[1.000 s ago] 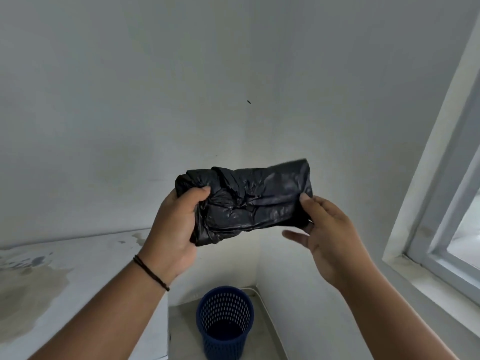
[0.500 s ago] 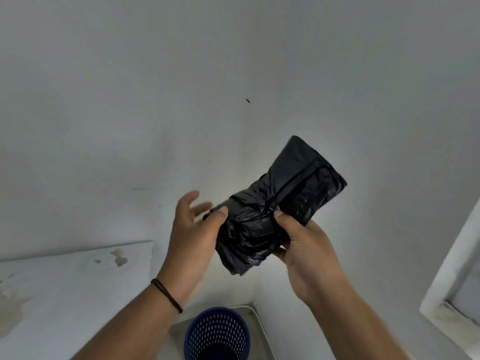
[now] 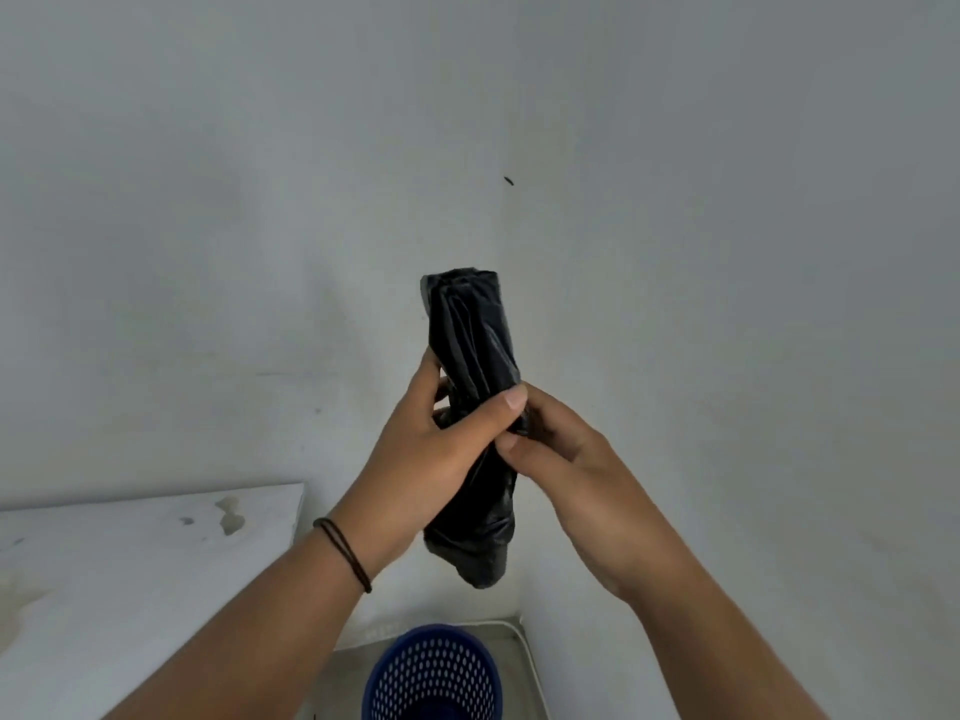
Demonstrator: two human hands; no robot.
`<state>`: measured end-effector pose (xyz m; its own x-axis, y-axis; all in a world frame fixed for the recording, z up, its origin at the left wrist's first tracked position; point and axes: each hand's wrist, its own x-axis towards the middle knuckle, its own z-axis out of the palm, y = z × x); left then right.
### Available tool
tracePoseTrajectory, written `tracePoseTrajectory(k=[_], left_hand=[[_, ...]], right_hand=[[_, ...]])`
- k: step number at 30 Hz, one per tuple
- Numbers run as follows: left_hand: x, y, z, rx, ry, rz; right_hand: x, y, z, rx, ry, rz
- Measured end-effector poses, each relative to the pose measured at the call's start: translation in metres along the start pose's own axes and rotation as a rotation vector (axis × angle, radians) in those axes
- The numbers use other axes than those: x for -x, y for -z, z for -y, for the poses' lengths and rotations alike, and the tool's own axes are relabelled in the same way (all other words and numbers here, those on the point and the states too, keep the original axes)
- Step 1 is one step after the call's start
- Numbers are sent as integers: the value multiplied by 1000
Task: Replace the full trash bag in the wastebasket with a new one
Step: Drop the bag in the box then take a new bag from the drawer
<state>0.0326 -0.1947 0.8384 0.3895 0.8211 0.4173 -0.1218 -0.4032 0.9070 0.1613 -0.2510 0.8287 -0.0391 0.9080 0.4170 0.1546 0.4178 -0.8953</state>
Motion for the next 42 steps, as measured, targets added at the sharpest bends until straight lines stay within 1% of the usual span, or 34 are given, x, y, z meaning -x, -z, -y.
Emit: tracePoseTrajectory(k=[2,7,11,12,14,16,17,22,25,26,28,30,31,33,35,38,40,42], left_hand=[[-5,-7,6,43,71,-17],[-5,-19,26,142,172,-37],[0,-13,45,339,294,-100],[0,-11,50,321,286,-101],[1,-7,64,158,220,-105],[1,-1,83,34,189,-176],[2,3,95,35,198,-211],[17,22,168,239,295,-401],[31,25,217,311,263,-410],[35,23,233,277,222,-397],[44,18,266,128,148,-388],[53,14,297,10,120,-440],[57,13,312,-8,117,-470],[65,16,343,16,125,-534],[79,22,373,79,133,-576],[103,29,413,97,85,-565],[117,31,437,80,64,-556],[128,34,454,81,47,-555]], right_hand=[[-4,14,-6,-83,-35,-4],[-14,31,-29,-29,-92,-90],[-20,27,-50,-56,-113,-152],[-21,23,-56,-49,-112,-144],[-23,13,-70,-25,-112,-124],[-26,4,-89,-2,-112,-136],[-27,0,-100,0,-118,-152],[-22,-9,-173,-17,-171,-239],[-11,-13,-224,-21,-191,-291],[-6,-15,-241,-11,-184,-291],[6,-22,-271,21,-159,-255],[17,-29,-301,35,-154,-214],[23,-32,-315,33,-146,-208],[33,-34,-343,27,-131,-234],[45,-33,-373,-31,-142,-286],[64,-30,-414,-115,-144,-334],[74,-31,-441,-76,-155,-341],[82,-35,-465,9,-148,-390]])
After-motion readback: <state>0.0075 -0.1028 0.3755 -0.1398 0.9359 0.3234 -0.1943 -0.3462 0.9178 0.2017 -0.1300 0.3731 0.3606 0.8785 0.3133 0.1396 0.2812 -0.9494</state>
